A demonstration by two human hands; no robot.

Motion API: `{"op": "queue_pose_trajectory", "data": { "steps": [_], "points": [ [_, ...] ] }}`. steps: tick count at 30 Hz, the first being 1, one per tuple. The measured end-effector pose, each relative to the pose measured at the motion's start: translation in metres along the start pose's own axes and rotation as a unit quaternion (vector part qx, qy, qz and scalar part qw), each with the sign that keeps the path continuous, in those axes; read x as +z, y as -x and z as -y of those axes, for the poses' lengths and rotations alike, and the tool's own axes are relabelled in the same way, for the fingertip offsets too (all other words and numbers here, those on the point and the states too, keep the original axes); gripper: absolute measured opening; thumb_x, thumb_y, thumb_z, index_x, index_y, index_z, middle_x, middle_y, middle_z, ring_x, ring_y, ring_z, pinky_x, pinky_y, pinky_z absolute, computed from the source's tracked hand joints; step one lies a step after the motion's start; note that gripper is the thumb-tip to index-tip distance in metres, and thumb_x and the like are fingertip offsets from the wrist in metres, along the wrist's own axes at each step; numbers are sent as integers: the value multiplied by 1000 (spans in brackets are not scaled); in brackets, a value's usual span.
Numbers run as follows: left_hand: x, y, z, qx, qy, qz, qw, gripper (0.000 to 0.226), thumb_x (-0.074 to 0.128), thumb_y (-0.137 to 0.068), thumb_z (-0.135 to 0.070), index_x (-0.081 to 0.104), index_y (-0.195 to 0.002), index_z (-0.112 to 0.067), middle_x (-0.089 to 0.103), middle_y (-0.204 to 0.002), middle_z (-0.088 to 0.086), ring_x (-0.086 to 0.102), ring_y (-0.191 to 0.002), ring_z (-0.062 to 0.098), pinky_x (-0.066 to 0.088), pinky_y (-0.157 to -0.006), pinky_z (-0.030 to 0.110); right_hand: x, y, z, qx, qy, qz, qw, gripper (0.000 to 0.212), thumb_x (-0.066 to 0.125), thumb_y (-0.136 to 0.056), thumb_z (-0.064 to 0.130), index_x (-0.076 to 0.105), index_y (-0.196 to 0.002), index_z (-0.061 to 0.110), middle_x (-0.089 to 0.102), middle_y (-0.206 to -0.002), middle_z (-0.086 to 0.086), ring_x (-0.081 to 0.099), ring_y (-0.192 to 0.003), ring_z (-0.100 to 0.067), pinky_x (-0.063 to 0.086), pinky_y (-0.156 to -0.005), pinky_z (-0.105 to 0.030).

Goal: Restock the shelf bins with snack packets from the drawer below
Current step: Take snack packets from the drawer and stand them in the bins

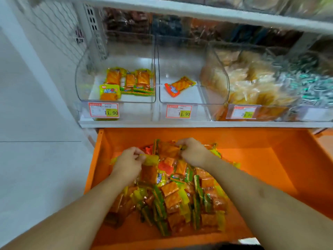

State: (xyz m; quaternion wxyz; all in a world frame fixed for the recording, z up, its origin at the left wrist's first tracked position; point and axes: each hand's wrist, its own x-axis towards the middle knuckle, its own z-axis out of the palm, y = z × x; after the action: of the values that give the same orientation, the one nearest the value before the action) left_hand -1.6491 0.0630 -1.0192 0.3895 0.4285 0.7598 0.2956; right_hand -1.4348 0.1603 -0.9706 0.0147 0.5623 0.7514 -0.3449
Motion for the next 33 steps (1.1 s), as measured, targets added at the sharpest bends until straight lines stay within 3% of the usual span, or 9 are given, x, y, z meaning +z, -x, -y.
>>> {"op": "queue_pose_trajectory", "data": {
  "steps": [3, 8, 11, 15, 21, 24, 26, 30, 33],
  "points": [
    [-29, 19, -37, 23, 48, -20, 998, 4, 68, -98, -21, 68, -95, -24, 75, -103, 4, 69, -82, 21, 45, -61, 28, -37, 31, 16, -9, -57, -6, 998, 27, 62, -88, 2, 68, -100, 25, 70, -79, -6, 59, -62, -18, 49, -56, -28],
    [-69, 64, -94, 15, 174, 1, 985, 2, 64, -100, -12, 64, -98, -13, 67, -91, 12, 61, -65, 28, 64, -68, 57, -91, 111, 42, -46, -197, -8, 979, 18, 66, -90, 3, 74, -88, 18, 69, -71, -7, 57, -62, -20, 42, -58, -30],
    [-90, 86, -117, 12, 218, 11, 976, 3, 65, -100, -11, 65, -102, -8, 63, -92, 16, 61, -61, 29, 63, -59, 53, -105, 145, 57, -81, -285, -11, 955, 24, 65, -93, 2, 75, -78, 18, 69, -73, -6, 63, -65, -19, 47, -59, -28],
    [-115, 102, -132, 11, 241, 4, 970, 9, 66, -100, -13, 68, -107, -7, 65, -102, 17, 65, -71, 33, 63, -54, 45, -107, 162, 65, -100, -348, -33, 931, 13, 65, -96, 6, 76, -91, 9, 72, -79, -8, 66, -71, -22, 52, -63, -29],
    [-122, 102, -143, -20, 327, 16, 945, 14, 69, -98, -14, 71, -110, -6, 71, -109, 21, 77, -79, 36, 64, -62, 46, -106, 150, 70, -118, -387, -100, 909, 15, 63, -101, 15, 77, -98, 11, 75, -94, -22, 69, -86, -49, 56, -80, -57],
    [-118, 98, -153, -8, 377, 29, 926, 19, 69, -98, -16, 71, -112, -3, 75, -109, 21, 78, -85, 35, 64, -69, 48, -96, 144, 83, -148, -307, -155, 927, 20, 64, -102, 17, 78, -93, 27, 75, -84, -6, 70, -78, -29, 56, -75, -43],
    [-117, 97, -159, -2, 401, 34, 915, 21, 69, -98, -19, 72, -112, -3, 77, -104, 20, 78, -86, 34, 64, -69, 44, -85, 135, 91, -165, -265, -175, 934, 16, 66, -101, 20, 77, -102, 32, 76, -90, -4, 71, -85, -27, 59, -79, -45],
    [-112, 91, -166, 3, 453, 50, 890, 28, 69, -96, -33, 74, -101, -5, 78, -98, 18, 77, -87, 26, 64, -66, 36, -66, 125, 108, -172, -286, -184, 925, 23, 69, -98, 12, 75, -112, 29, 78, -98, 7, 74, -90, -12, 62, -84, -42],
    [-103, 89, -165, 15, 461, 61, 885, 33, 65, -98, -32, 74, -113, -4, 77, -110, 17, 74, -105, 27, 65, -77, 32, -56, 123, 114, -167, -316, -194, 914, 25, 68, -98, 8, 74, -109, 28, 78, -96, 8, 74, -85, -10, 62, -76, -35]
  ]
}}
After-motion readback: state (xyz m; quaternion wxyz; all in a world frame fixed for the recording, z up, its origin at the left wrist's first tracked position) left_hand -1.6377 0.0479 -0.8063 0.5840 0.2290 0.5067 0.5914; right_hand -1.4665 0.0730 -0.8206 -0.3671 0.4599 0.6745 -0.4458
